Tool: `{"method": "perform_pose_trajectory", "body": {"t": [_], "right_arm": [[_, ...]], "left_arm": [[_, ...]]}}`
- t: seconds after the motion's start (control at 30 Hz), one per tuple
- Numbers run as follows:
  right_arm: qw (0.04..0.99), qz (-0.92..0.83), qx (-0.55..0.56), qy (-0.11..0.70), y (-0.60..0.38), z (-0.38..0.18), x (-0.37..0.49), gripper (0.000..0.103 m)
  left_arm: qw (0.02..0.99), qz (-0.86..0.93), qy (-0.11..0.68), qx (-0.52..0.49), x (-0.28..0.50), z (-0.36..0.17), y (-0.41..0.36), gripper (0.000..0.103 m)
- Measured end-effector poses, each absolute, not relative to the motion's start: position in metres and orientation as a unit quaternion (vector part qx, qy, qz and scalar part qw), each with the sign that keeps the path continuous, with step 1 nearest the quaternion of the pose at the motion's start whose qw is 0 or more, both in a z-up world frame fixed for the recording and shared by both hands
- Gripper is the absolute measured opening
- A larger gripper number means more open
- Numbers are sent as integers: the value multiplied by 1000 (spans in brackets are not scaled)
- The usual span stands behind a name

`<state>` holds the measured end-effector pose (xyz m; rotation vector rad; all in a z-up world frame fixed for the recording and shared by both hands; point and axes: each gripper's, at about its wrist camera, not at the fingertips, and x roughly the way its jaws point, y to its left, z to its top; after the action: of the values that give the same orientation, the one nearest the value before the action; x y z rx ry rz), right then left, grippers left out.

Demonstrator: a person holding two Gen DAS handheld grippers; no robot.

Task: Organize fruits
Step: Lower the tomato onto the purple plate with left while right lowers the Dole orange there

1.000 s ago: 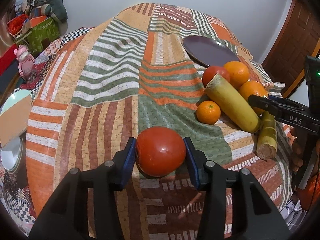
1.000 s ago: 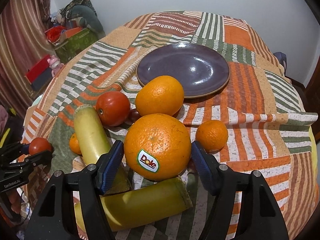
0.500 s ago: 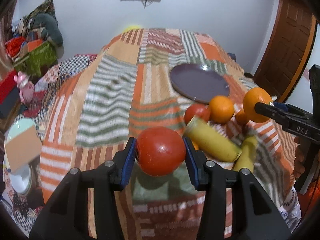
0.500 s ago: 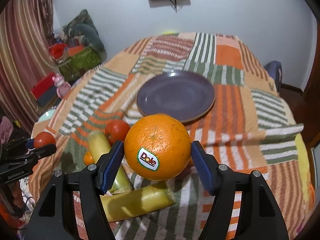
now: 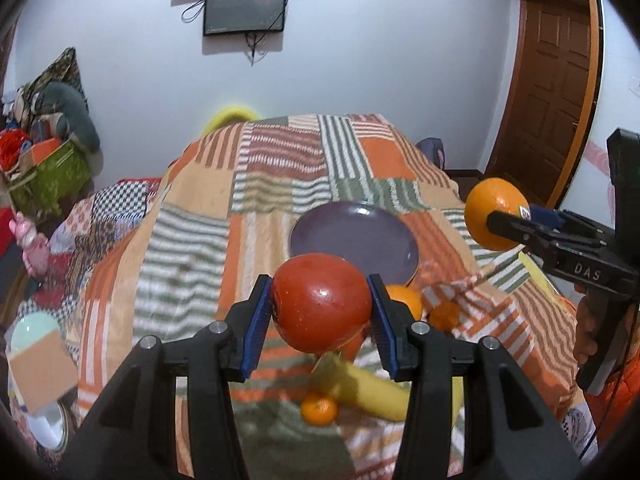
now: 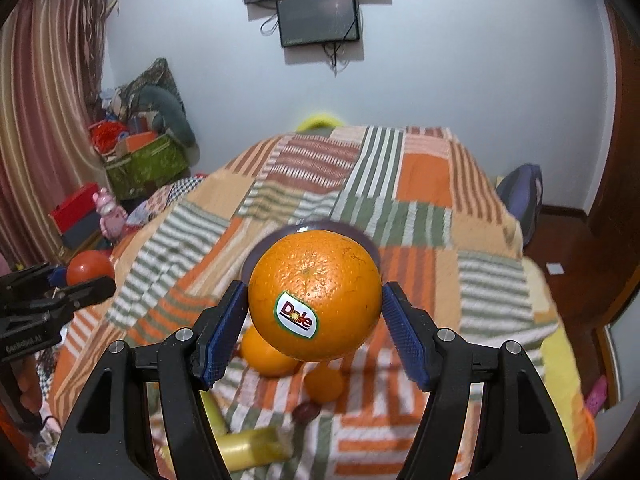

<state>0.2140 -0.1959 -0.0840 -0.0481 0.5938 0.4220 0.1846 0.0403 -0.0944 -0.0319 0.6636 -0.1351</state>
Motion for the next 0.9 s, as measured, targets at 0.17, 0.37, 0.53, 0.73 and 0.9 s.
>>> {"method": "perform_pose_trajectory", "body": {"t": [0.17,0.37,0.53,0.73,0.9], "right_arm": [[943,199,-28,266,-197,-70,228,65],[946,196,-33,256,-195,-66,248,65],[946,194,-41,255,-189,-70,266,65],[942,190,-51,271,-179,-83,293,65],[937,187,-71,286,-170,-98,312,65]], "left_arm": [[945,-72,320,-6,211,-86,30,47],[947,-75,312,2,240,-79,21,47],[945,-70,319,5,268,-81,15,47],[941,-70,332,17,299,-92,7,47],[932,-69,356,15,330,-111,7,47]]}}
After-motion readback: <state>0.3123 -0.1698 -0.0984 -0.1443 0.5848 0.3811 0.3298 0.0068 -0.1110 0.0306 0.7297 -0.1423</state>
